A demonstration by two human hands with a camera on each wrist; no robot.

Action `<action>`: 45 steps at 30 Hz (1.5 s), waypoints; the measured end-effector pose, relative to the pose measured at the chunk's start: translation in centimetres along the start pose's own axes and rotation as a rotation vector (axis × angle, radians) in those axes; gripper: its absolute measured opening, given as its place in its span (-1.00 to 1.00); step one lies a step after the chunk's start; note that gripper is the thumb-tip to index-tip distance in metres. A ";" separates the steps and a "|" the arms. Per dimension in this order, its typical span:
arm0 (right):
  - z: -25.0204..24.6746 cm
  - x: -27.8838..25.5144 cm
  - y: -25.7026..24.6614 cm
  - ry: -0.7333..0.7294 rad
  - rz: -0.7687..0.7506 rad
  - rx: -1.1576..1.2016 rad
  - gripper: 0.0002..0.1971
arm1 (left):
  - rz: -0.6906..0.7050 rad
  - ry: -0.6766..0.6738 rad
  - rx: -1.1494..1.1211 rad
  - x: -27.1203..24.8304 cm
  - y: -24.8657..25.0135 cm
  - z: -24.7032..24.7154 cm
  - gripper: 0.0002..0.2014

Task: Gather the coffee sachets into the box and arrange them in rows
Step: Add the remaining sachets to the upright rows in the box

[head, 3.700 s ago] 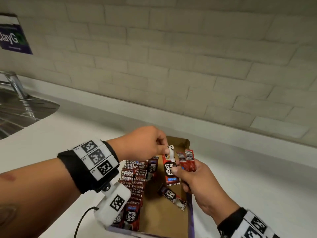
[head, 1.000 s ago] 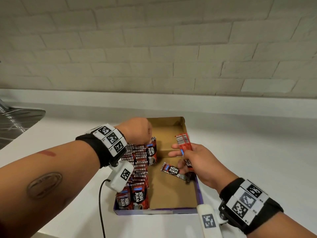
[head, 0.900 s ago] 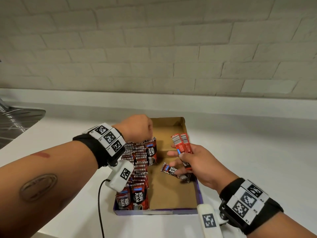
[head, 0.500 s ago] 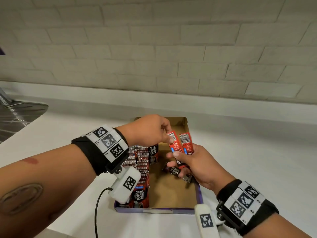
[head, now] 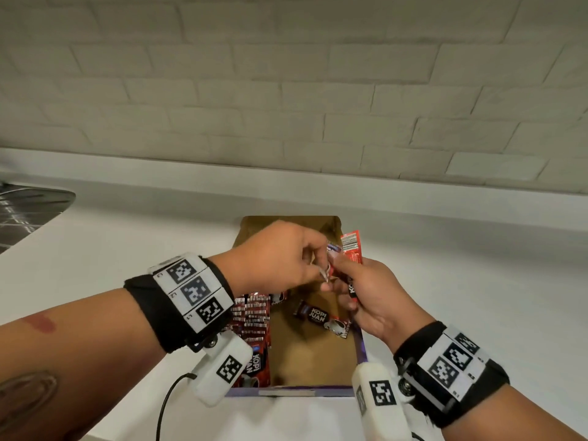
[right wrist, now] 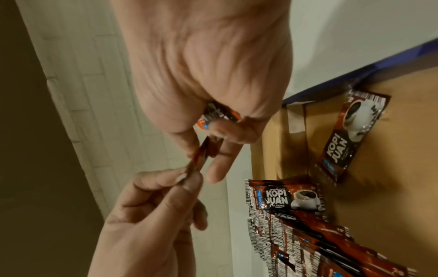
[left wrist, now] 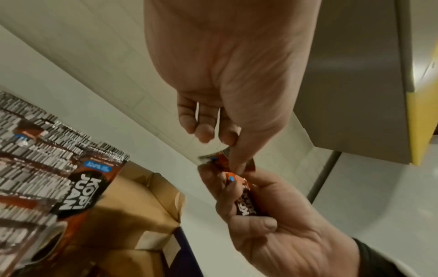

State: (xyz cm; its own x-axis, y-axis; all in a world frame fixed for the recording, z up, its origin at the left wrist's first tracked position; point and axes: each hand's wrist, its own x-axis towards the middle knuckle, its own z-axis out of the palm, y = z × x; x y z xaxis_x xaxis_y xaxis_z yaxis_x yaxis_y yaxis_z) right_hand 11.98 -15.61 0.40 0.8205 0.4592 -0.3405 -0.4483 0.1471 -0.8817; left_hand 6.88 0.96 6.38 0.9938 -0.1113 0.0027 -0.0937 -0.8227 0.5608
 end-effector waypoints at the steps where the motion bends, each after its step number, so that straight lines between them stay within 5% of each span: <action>1: -0.1 0.1 0.1 0.014 -0.024 -0.032 -0.86 | 0.008 -0.075 0.011 -0.2 -0.1 0.0 -0.91; 3: -0.5 0.2 0.2 0.038 -0.071 -0.126 -0.86 | 0.007 -0.136 -0.015 -0.3 -0.5 -0.5 -0.87; 8: -0.4 -0.5 0.4 -0.011 -0.146 -0.280 -0.86 | -0.131 0.184 -0.158 0.9 -1.7 -1.4 -0.97; 9: -0.2 -0.6 0.4 -0.027 -0.166 -0.315 -0.86 | -0.152 0.197 -0.136 1.2 -1.7 -1.4 -0.87; 11: 0.1 -0.5 0.6 -0.036 -0.207 -0.410 -0.88 | -0.173 0.140 -0.115 1.5 -1.6 -1.1 -0.71; 16: 0.1 -0.4 0.9 -0.039 -0.256 -0.520 -0.90 | -0.188 0.083 -0.039 1.8 -1.3 -1.2 -0.81; 25: -0.8 0.3 0.9 -0.027 -0.187 -0.579 -0.91 | -0.225 0.103 -0.251 1.1 -2.3 -1.5 -0.90; 34: -0.4 -0.1 1.3 -0.064 -0.194 -0.626 -0.97 | -0.187 0.078 0.057 1.0 -1.9 -1.5 -0.90; 45: -0.5 0.4 1.6 0.000 -0.189 -0.582 -0.94 | -0.193 0.065 0.131 0.9 -2.5 -2.6 -0.90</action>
State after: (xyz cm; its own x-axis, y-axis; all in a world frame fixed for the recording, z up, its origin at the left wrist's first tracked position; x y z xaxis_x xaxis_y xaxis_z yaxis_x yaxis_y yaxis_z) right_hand 11.70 -15.60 -1.29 0.8666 0.4722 -0.1612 -0.0280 -0.2766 -0.9606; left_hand 8.20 4.33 7.16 0.9954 0.0876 -0.0381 0.0955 -0.8910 0.4438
